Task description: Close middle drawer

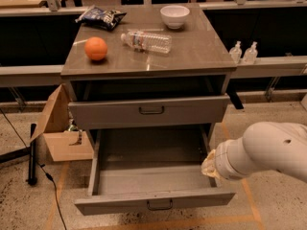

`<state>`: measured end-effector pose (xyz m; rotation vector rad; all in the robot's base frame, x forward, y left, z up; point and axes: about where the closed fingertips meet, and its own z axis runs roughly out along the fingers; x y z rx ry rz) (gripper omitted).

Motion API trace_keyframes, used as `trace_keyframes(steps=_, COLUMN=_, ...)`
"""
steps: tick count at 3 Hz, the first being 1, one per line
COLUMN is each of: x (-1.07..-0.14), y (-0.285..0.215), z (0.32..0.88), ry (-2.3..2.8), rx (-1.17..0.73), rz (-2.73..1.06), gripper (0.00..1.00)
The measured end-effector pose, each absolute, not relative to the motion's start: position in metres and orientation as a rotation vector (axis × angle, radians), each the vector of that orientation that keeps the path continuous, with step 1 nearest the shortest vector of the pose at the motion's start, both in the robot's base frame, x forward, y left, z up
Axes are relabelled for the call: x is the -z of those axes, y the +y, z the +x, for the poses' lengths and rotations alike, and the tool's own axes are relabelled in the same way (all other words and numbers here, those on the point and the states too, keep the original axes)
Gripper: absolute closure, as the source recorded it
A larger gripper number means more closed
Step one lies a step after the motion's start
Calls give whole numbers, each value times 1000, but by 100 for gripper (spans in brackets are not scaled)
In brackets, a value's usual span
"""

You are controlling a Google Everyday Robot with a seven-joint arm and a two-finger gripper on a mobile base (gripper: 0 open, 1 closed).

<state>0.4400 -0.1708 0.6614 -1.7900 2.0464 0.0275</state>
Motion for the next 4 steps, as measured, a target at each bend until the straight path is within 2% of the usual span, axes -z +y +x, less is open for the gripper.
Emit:
trace_keyframes(steps=2, x=-590, y=-176, z=440, ry=2049, rx=70, rz=-1763, gripper=100)
trace_keyframes(steps=4, x=-525, y=-192, z=420, ry=2066, rx=83, rz=-1767, gripper=100)
